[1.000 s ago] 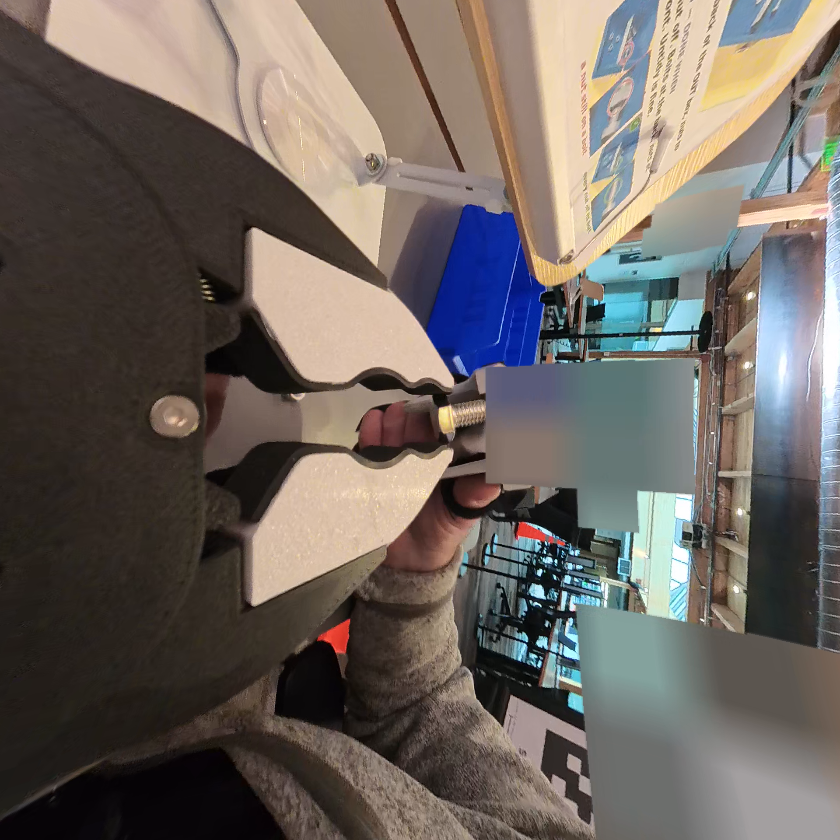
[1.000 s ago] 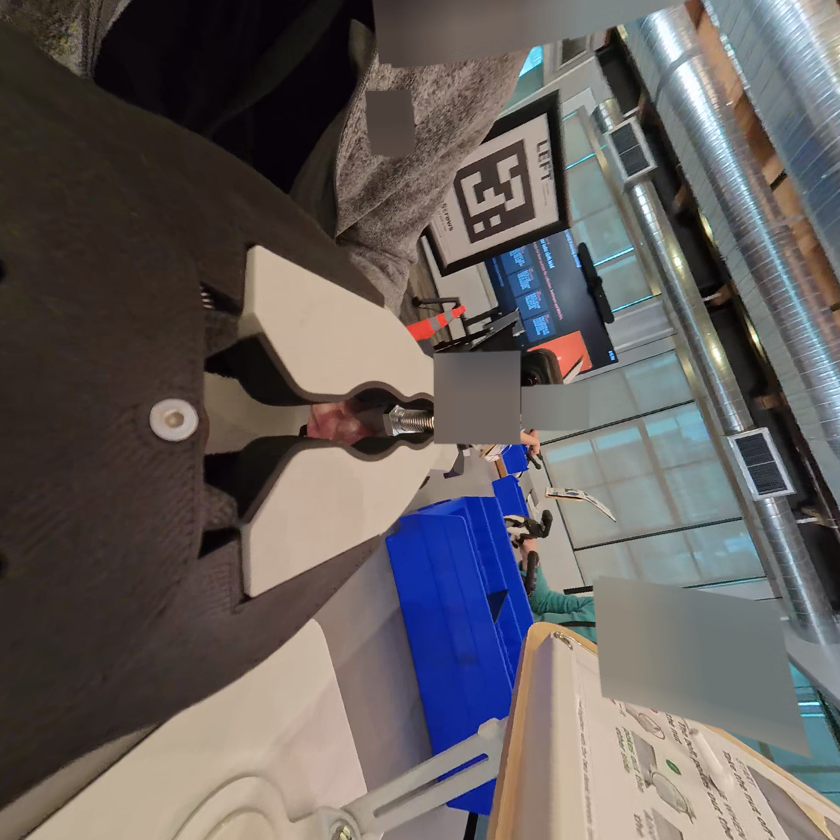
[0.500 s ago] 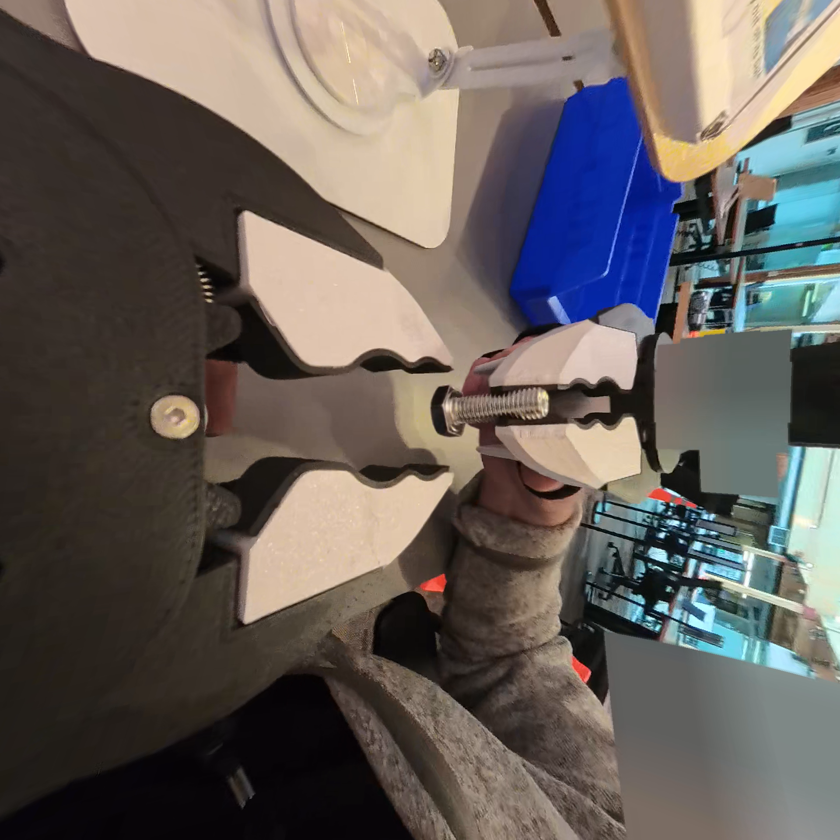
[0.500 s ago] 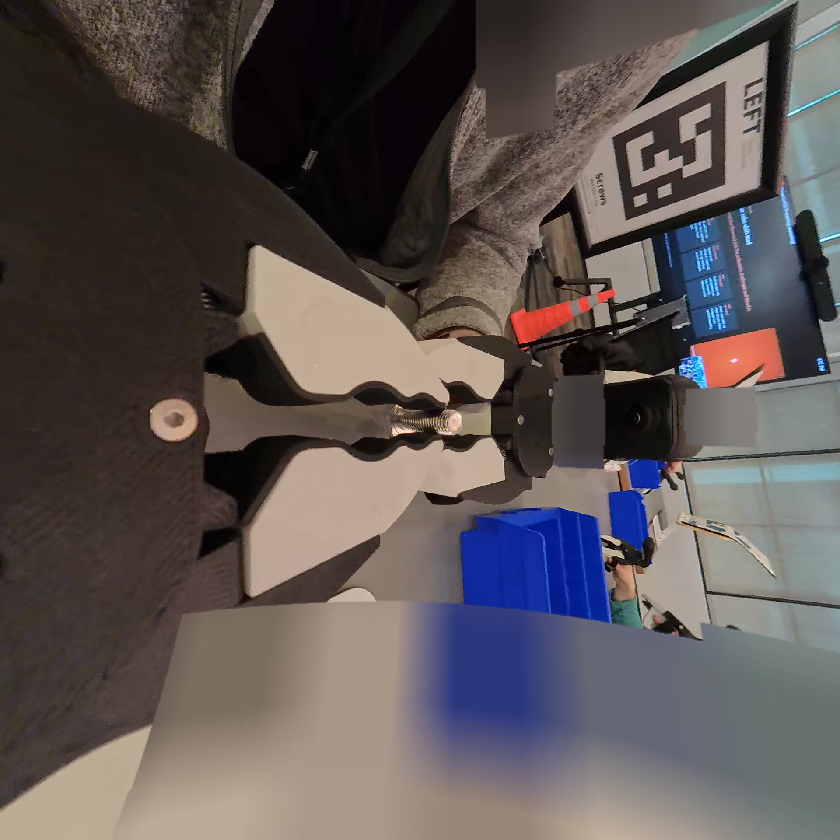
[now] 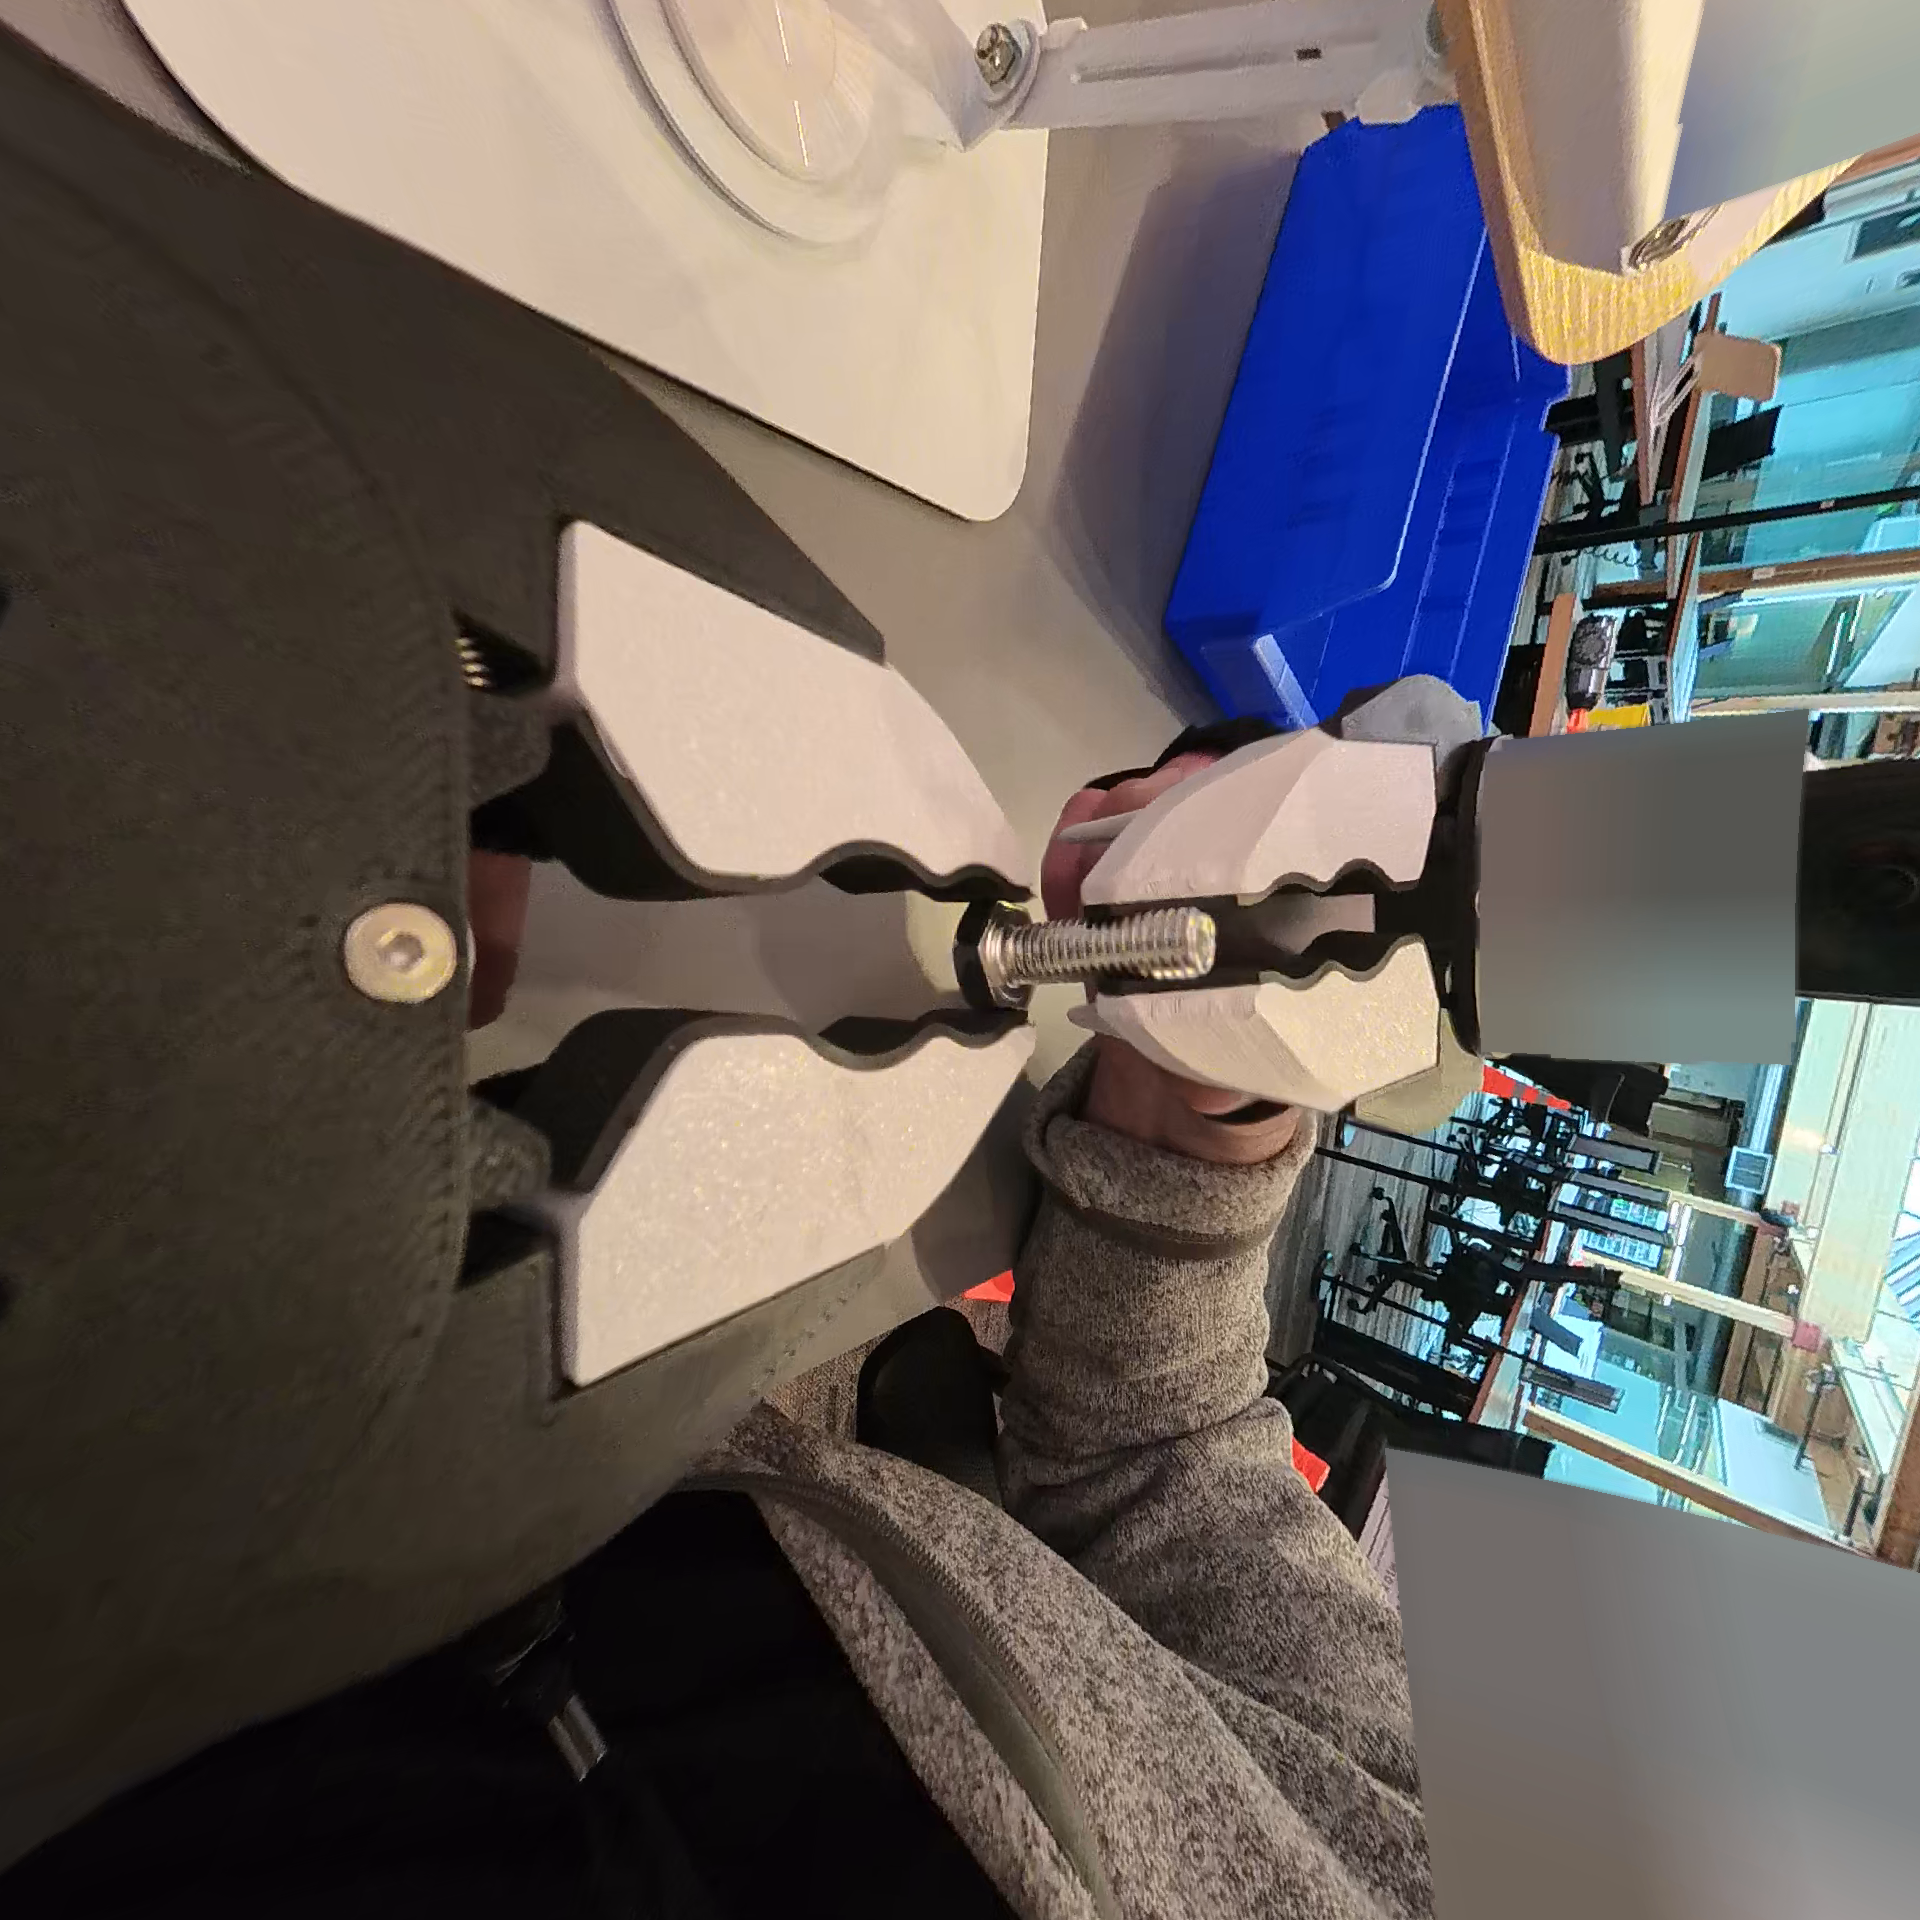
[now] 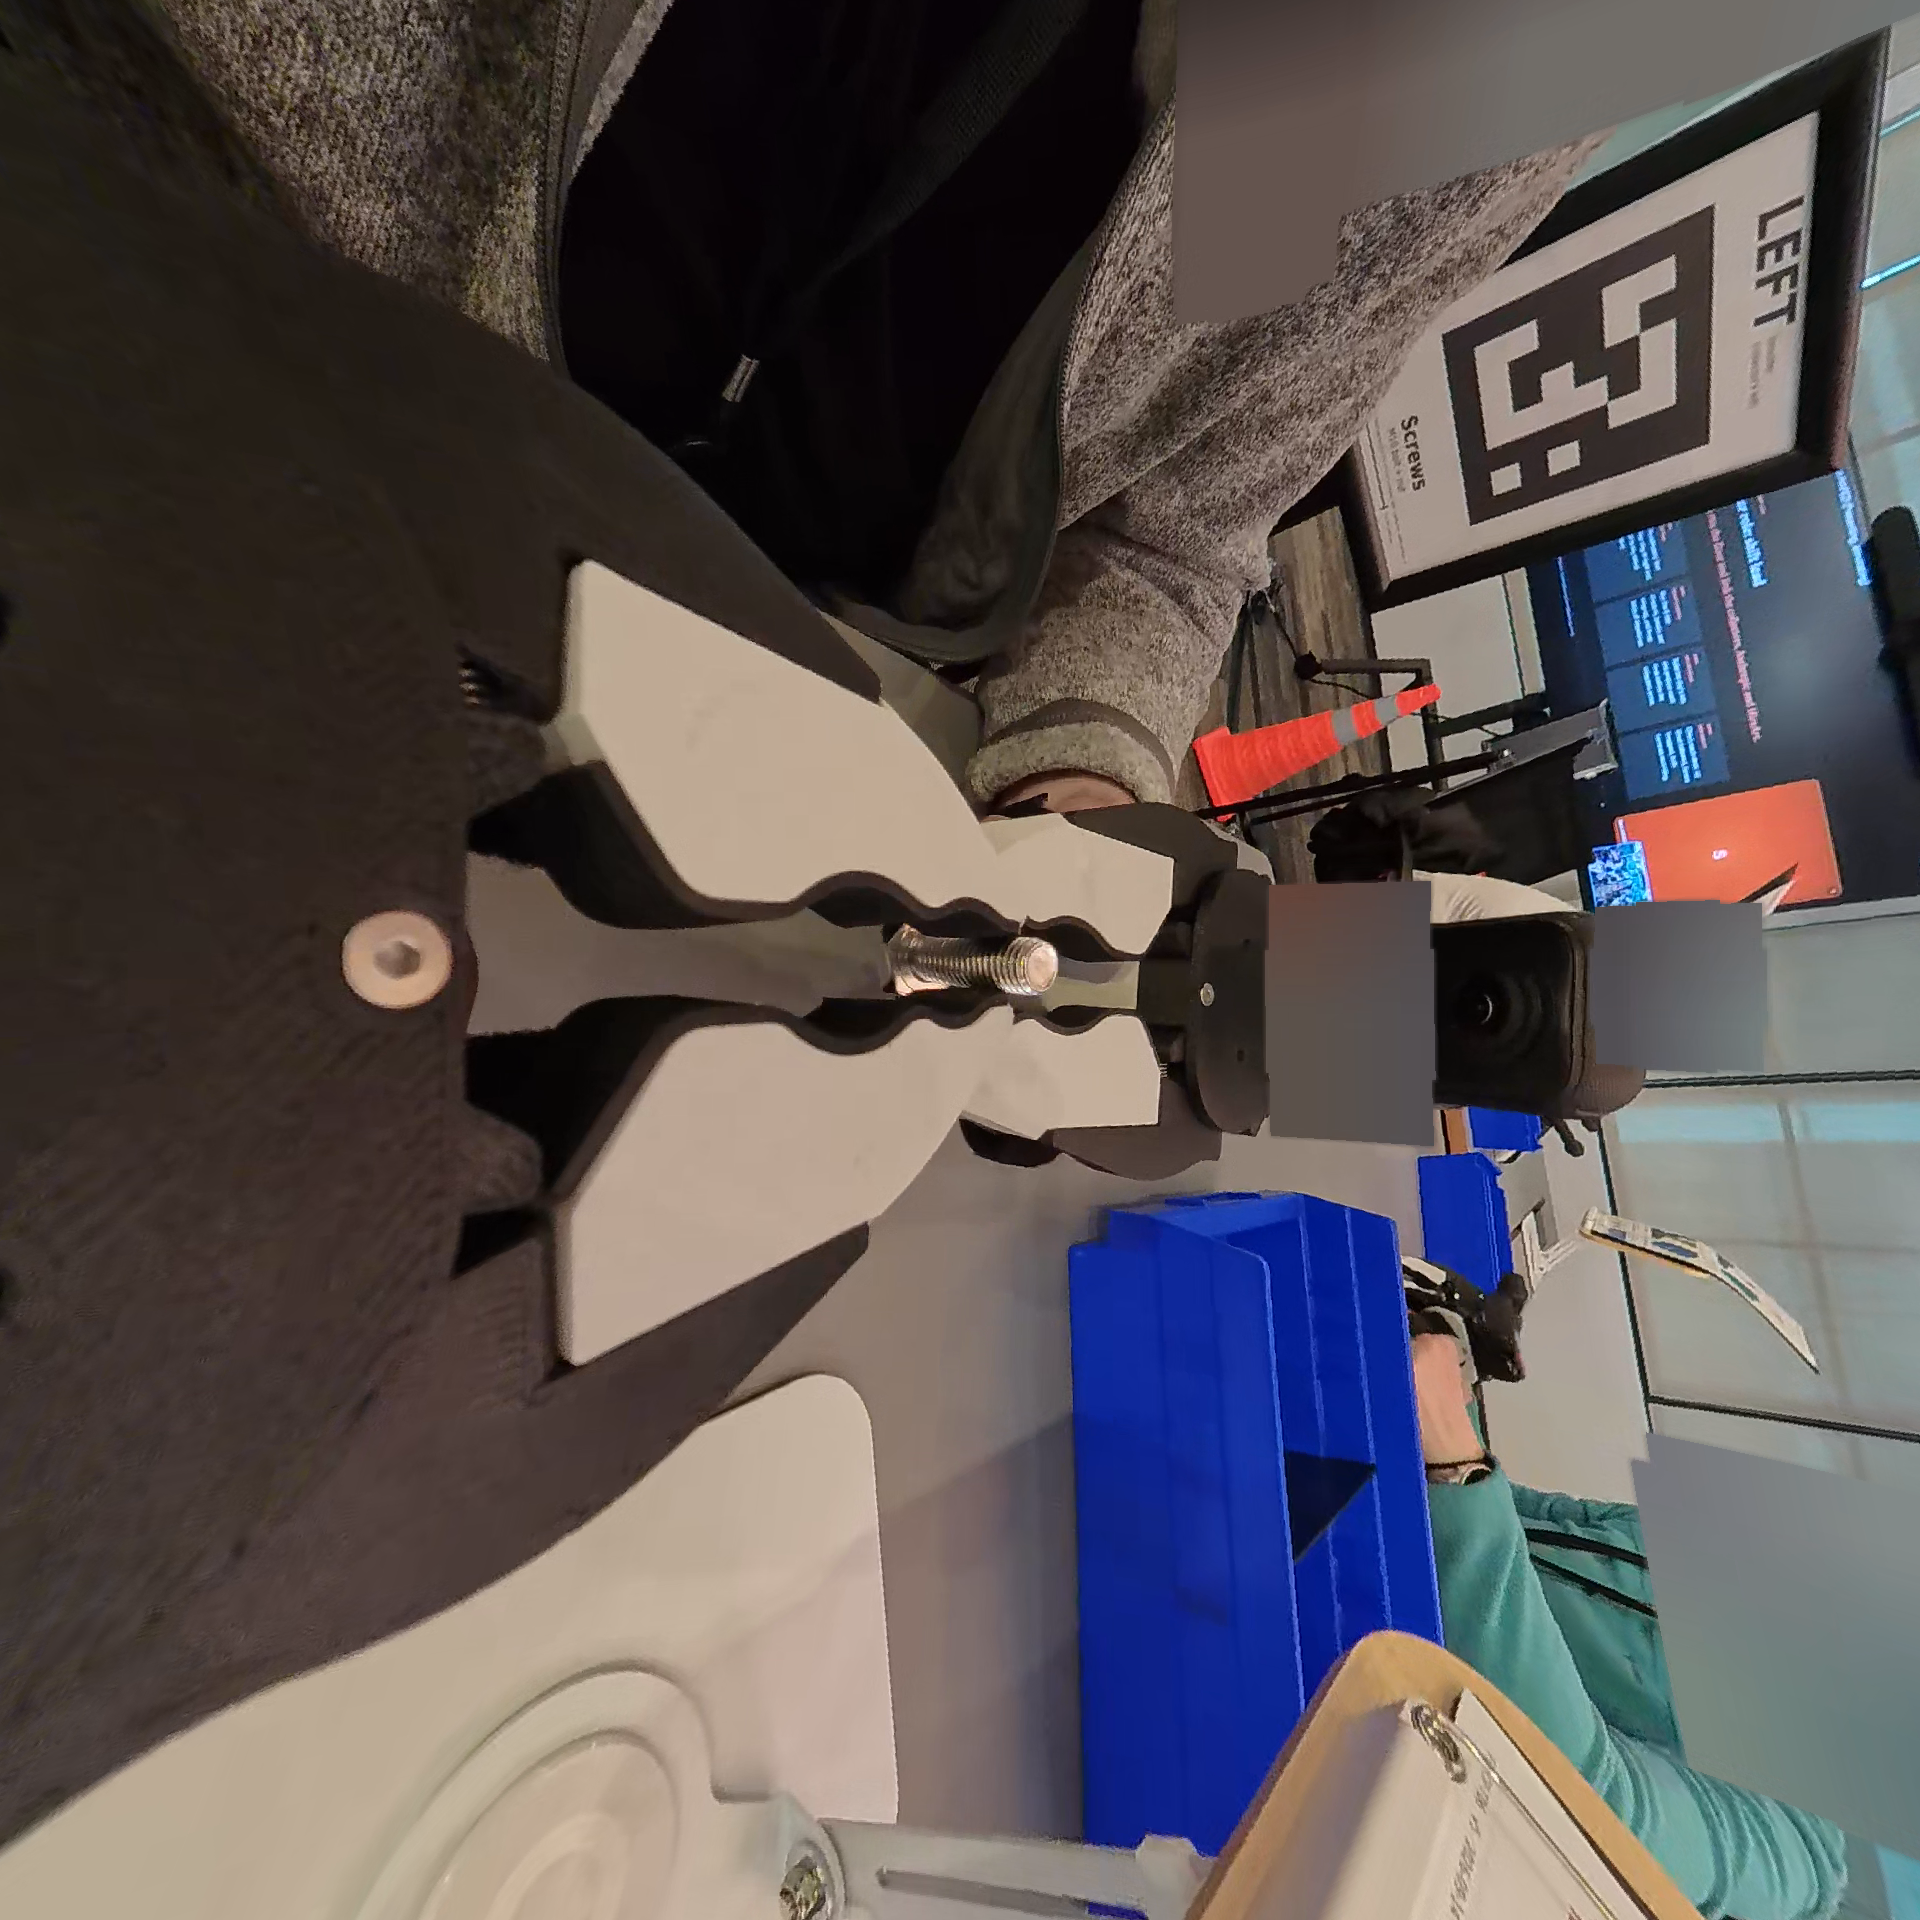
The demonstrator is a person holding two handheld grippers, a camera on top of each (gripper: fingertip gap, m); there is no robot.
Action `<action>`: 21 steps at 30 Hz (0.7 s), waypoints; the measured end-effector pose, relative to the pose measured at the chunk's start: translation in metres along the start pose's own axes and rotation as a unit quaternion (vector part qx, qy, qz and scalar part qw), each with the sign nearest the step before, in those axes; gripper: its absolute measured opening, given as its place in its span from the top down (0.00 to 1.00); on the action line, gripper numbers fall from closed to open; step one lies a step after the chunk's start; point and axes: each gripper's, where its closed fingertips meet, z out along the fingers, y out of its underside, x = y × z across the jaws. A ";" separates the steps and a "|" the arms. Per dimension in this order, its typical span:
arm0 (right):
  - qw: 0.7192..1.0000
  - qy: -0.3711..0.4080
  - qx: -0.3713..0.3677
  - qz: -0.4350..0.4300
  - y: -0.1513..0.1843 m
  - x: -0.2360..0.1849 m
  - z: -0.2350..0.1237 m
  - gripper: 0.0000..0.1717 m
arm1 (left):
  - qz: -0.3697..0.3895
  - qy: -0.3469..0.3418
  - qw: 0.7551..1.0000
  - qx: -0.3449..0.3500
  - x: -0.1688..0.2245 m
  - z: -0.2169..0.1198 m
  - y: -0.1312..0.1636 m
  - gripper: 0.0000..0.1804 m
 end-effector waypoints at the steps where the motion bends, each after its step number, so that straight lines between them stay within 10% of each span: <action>1: 1.000 -0.001 0.001 0.000 0.000 0.000 0.000 0.95 | 0.002 -0.001 1.000 0.000 0.000 0.000 0.000 0.90; 13: 0.999 0.027 -0.016 -0.019 -0.006 0.005 -0.014 0.84 | 0.022 -0.027 0.999 -0.008 -0.006 -0.009 0.000 0.90; 21: 0.942 0.063 -0.322 -0.068 0.089 0.030 -0.050 0.88 | 0.020 -0.037 0.998 -0.043 -0.016 -0.026 0.018 0.90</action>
